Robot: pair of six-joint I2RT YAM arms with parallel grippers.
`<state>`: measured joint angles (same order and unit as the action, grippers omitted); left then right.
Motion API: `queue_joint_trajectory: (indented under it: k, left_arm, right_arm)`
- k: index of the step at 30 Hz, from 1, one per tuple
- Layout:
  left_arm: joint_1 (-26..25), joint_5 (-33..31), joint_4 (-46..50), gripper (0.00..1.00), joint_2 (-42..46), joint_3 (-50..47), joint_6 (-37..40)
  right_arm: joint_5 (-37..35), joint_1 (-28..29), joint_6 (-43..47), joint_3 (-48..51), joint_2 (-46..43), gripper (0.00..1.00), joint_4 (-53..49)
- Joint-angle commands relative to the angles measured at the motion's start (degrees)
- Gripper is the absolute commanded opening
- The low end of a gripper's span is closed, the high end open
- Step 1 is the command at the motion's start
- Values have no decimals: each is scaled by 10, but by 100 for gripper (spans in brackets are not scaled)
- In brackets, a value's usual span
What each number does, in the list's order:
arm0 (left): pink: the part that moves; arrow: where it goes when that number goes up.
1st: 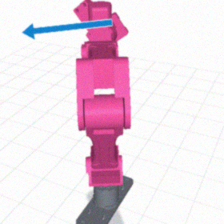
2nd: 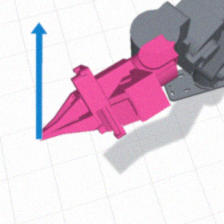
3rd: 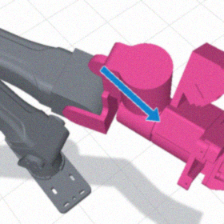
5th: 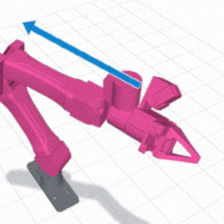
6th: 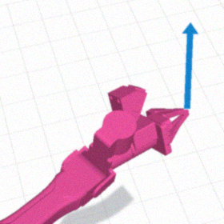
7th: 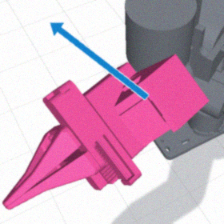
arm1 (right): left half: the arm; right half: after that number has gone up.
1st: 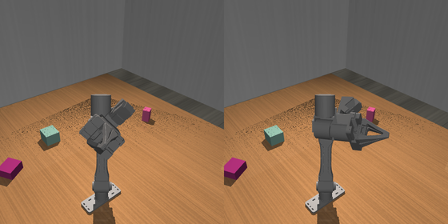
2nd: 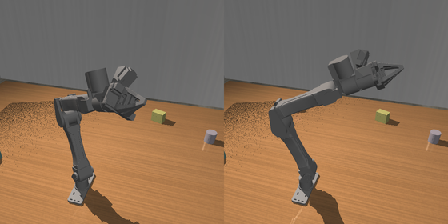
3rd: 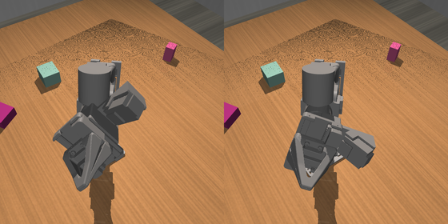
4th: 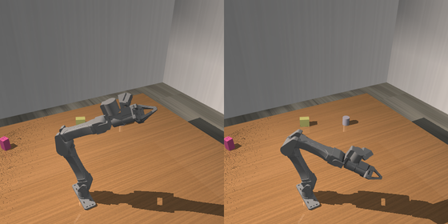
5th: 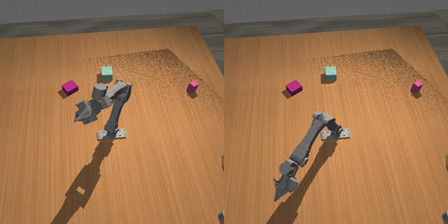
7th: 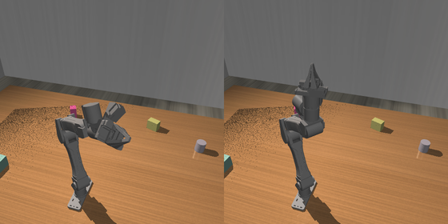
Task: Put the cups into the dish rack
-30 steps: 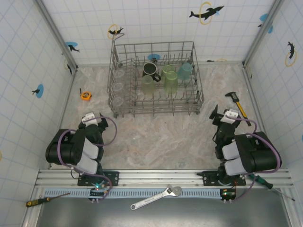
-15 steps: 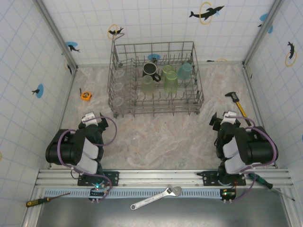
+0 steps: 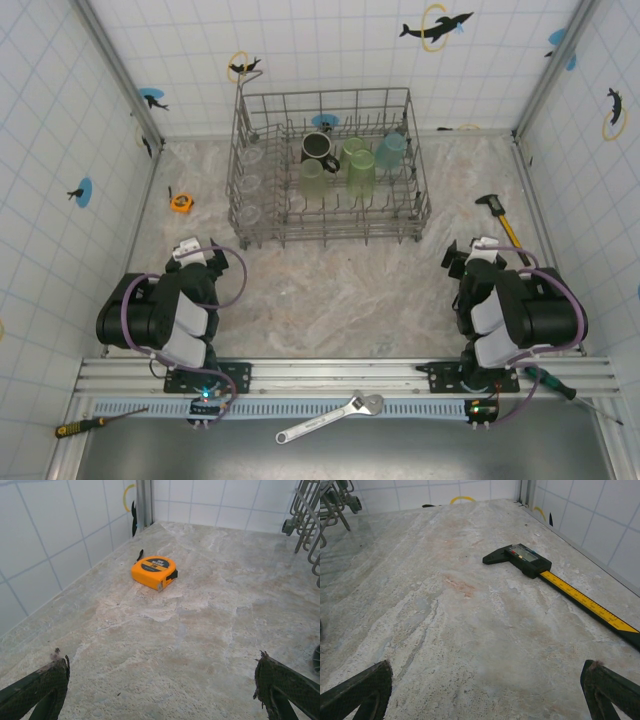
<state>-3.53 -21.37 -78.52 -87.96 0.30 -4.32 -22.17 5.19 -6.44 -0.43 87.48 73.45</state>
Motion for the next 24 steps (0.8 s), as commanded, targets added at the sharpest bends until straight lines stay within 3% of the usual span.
queue_joint_trajectory:
  k: [1,24]
  left_arm:
    - [5,11,-8,98,6,-25,2]
    - [5,10,-7,98,7,-27,2]
  right_arm:
    - [1,-2,-2,18,-8,100,7]
    - [-1,1,0,17,-7,100,6]
